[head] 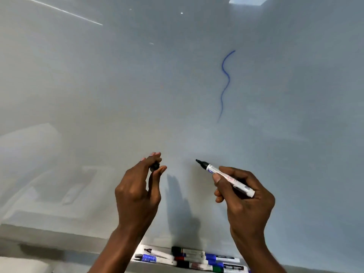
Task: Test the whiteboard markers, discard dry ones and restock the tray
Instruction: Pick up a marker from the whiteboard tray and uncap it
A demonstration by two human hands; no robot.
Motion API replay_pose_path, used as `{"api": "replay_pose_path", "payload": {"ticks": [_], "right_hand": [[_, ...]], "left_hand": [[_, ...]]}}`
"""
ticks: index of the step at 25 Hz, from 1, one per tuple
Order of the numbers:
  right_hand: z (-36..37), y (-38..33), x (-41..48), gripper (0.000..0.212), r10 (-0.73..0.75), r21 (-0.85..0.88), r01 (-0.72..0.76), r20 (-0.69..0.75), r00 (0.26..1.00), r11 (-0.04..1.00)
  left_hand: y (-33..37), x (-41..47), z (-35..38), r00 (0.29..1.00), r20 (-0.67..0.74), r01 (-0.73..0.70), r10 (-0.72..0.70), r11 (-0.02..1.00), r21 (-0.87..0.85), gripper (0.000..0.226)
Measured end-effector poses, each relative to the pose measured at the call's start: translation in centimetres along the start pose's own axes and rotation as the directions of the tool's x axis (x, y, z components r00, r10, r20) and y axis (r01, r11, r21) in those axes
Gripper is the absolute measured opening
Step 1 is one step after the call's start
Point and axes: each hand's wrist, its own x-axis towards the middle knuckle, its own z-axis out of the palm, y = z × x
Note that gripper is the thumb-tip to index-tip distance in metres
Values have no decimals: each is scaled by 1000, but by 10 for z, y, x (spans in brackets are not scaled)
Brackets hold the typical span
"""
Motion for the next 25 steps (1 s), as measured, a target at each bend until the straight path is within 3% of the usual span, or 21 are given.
{"api": "replay_pose_path", "payload": {"ticks": [3,6,13,17,21,25], "right_hand": [[18,-23,40,22,-227,-42,227,-3,974,973],[34,-41,76,17,-498,-177,493,21,867,852],[68,-89,153,19,-774,-395,706,-22,633,588],[86,-107,182,19,-810,-465,711,-21,587,527],[86,-86,154,16,-820,-565,717,117,560,408],[57,-33,105,16,-770,-627,669,168,616,399]], "left_hand": [[1,39,12,966,-88,-239,244,969,65,29],[-2,72,24,930,-130,-336,345,938,85,26],[-6,91,52,900,-88,-416,428,901,126,23],[-10,94,51,895,-104,-419,433,898,133,24],[-13,94,48,898,-121,-412,424,905,106,28],[-17,94,51,910,-134,-391,394,919,46,24]]}}
